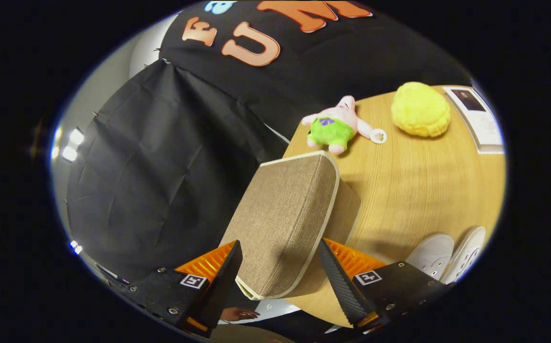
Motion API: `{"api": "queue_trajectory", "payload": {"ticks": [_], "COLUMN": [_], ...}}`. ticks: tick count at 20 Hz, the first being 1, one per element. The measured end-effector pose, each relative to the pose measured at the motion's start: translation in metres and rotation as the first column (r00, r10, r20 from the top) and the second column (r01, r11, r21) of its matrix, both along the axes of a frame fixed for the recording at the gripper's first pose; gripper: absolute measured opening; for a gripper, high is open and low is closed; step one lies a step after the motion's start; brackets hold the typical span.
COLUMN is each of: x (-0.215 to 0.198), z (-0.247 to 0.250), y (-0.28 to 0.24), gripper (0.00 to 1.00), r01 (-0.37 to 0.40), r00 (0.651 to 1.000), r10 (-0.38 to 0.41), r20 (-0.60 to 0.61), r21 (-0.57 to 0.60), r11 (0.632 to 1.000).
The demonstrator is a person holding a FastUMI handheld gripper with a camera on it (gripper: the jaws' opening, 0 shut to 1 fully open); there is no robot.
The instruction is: Open the storage box then place both shoes into the box .Put the left shoe in first, then the right shoe, with the right side of both shoes facing outward in a uniform manner.
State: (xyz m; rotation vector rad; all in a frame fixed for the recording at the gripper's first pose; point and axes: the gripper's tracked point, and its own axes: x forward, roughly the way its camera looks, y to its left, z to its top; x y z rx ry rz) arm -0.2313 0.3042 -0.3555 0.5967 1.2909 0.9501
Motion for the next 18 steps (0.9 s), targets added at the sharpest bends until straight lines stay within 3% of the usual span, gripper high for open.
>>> {"api": "queue_trajectory", "payload": {"ticks": [10,15,18], "x": [-0.019,-0.011,0.010], "z": [-0.052,-0.052,-0.027], "y": [0.025,0.031,0.025], "gripper": [0.97,0.97,0.95], "r01": [0.062,0.135,0.211], "r00": [0.953,0.921,0.908], "r10": [-0.007,-0.025,-0.055], "r20": [-0.303,-0.390,-0.416], "r21": [0.174,0.257,0.337], "r11": [0.983,0.957,0.918]}}
